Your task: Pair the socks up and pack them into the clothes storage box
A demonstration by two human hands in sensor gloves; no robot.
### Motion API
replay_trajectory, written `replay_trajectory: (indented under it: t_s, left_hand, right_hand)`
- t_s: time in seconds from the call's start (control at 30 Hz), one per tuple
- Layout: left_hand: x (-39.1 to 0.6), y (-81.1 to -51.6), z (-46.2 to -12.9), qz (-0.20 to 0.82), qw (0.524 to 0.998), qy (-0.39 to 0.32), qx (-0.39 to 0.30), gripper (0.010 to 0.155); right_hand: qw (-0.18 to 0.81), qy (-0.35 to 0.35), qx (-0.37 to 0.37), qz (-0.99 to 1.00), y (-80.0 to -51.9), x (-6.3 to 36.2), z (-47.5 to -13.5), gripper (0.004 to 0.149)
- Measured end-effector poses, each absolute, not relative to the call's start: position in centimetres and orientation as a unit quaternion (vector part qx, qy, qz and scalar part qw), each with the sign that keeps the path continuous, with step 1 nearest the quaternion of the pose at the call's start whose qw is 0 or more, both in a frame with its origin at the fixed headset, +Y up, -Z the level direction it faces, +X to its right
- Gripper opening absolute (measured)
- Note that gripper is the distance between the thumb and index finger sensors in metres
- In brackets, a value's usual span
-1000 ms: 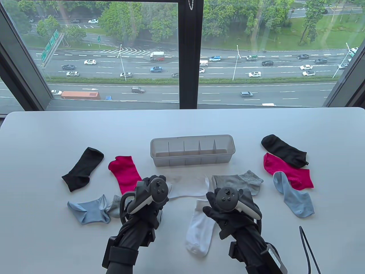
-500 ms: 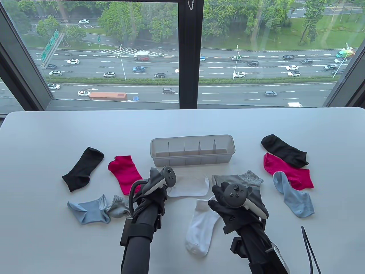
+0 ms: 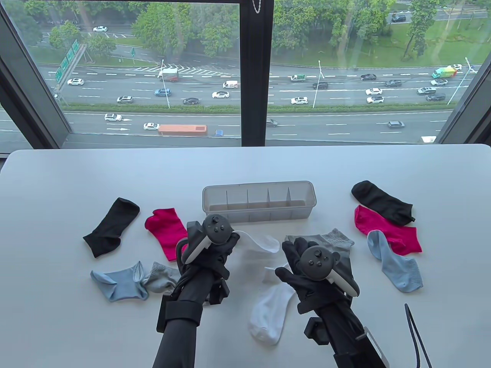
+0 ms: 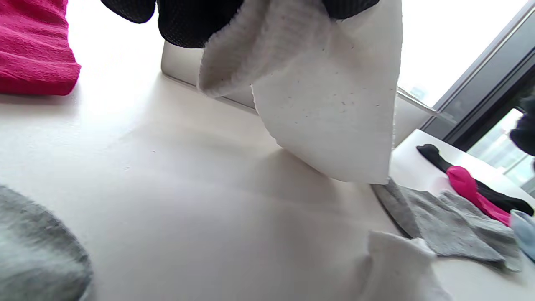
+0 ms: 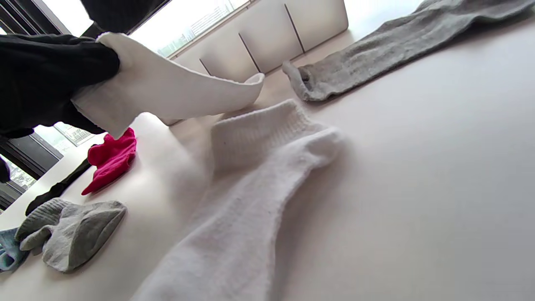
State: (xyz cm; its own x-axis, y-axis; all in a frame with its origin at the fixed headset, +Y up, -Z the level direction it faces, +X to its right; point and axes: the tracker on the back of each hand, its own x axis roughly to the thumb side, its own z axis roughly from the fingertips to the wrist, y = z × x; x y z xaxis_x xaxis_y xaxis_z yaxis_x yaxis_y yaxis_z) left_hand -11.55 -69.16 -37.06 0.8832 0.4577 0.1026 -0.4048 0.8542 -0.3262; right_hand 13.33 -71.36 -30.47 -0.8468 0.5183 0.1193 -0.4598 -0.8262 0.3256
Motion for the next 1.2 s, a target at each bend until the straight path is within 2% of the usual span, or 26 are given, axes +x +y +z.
replay_trajectory:
  t_s: [0.07,0.23,0.3,0.37,0.4,0.47,0.7,0.8,0.93,1.07,1.13,1.17,1.2]
  left_hand:
    - [-10.5,-67.8,-36.1,0.228,0.952,-0.128,-0.161,0.041]
    - [-7.0,-65.6,-33.2,0.241,0.932,-0.243,-0.121,0.039]
    - [-5.7,-65.2,-32.1,0.236,0.925,-0.278,-0.106,0.039]
    - [-4.8,-65.2,-31.1,0.234,0.923,-0.293,-0.089,0.039]
    - [-4.6,-65.3,-30.8,0.232,0.926,-0.287,-0.078,0.039]
    - [-4.6,-65.7,-30.2,0.211,0.937,-0.275,-0.052,0.040]
    - [-6.9,-67.3,-30.1,0.226,0.948,-0.224,-0.007,0.044]
    - [-7.9,-67.8,-30.3,0.240,0.949,-0.202,-0.012,0.046]
    - [-8.6,-69.2,-30.9,0.270,0.937,-0.202,-0.086,0.065]
    - [-7.7,-69.8,-31.0,0.370,0.877,-0.243,-0.184,0.085]
    - [-7.6,-69.5,-30.9,0.414,0.857,-0.250,-0.179,0.082]
    - [-7.6,-69.3,-30.9,0.431,0.855,-0.240,-0.158,0.072]
    - [-7.7,-69.0,-30.6,0.448,0.859,-0.224,-0.105,0.059]
  right_hand:
    - [0.277,0.141,0.123,0.943,-70.7,13.3,-30.2,0.084]
    - [0.328,0.115,0.160,0.924,-70.0,13.6,-30.1,0.095]
    - [0.363,0.102,0.160,0.912,-70.1,13.7,-30.1,0.090]
    - [0.391,0.081,0.153,0.904,-70.2,13.8,-30.1,0.075]
    - [0.399,0.074,0.155,0.901,-70.3,13.9,-30.1,0.061]
    - [0.397,0.067,0.148,0.903,-70.6,13.9,-30.0,0.046]
    - [0.384,0.090,0.146,0.907,-70.7,13.7,-30.3,0.039]
    - [0.372,0.045,0.105,0.921,-70.7,14.8,-30.2,0.038]
    - [0.462,0.027,0.059,0.884,-71.0,16.6,-30.2,0.038]
    - [0.603,0.103,0.109,0.784,-71.7,15.4,-30.4,0.039]
    - [0.609,0.121,0.121,0.774,-71.7,14.7,-30.3,0.039]
    - [0.601,0.122,0.120,0.781,-71.7,14.6,-30.3,0.039]
    - [0.583,0.115,0.105,0.797,-71.8,14.6,-30.3,0.039]
